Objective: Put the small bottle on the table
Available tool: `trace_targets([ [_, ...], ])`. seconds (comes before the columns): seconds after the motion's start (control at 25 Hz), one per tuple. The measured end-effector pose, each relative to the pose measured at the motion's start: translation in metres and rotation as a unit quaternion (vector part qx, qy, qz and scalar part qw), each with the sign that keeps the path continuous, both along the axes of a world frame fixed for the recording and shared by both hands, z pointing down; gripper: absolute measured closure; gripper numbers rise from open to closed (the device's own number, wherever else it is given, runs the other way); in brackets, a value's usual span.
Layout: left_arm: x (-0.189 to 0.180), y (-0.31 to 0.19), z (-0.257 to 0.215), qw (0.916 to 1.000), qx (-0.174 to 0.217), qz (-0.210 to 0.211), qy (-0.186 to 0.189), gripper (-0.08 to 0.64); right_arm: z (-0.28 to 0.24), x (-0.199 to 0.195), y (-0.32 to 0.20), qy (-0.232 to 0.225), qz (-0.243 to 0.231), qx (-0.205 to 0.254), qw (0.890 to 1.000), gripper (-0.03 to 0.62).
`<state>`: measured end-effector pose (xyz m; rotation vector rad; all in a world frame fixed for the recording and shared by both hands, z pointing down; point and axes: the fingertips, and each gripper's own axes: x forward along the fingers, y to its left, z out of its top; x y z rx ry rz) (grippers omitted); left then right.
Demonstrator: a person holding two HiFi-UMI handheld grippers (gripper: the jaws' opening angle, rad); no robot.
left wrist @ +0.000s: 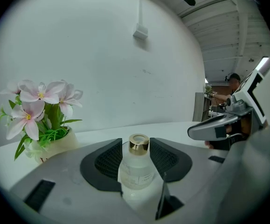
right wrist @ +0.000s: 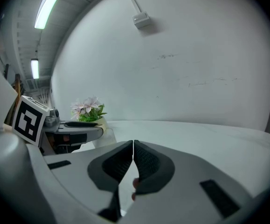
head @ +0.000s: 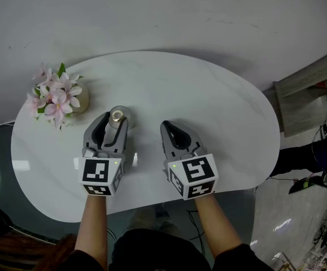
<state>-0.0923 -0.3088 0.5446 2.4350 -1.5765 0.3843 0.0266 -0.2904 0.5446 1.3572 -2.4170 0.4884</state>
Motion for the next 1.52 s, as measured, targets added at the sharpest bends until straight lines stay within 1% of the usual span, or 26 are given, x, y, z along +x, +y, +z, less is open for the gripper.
trace_targets([
  [0.48,-0.004,0.013,-0.01,1.0,0.001,-0.003,0.002,0.397,-0.012,-0.006,0.005,-0.003,0.0,0.009,1.0,0.525],
  [0.8,-0.009,0.027,-0.018,1.0,-0.001,-0.006,0.002,0.402,-0.02,-0.005,0.019,-0.012,0.012,0.011,1.0,0.525],
  [1.16,-0.013,0.047,-0.025,0.9999,0.002,-0.015,-0.003,0.473,-0.032,-0.008,0.032,-0.012,0.01,0.02,1.0,0.525],
  [1.52,-0.023,0.066,-0.038,0.9994,0.012,-0.031,-0.008,0.523,-0.041,-0.006,0.048,-0.017,0.015,0.025,0.999,0.525],
])
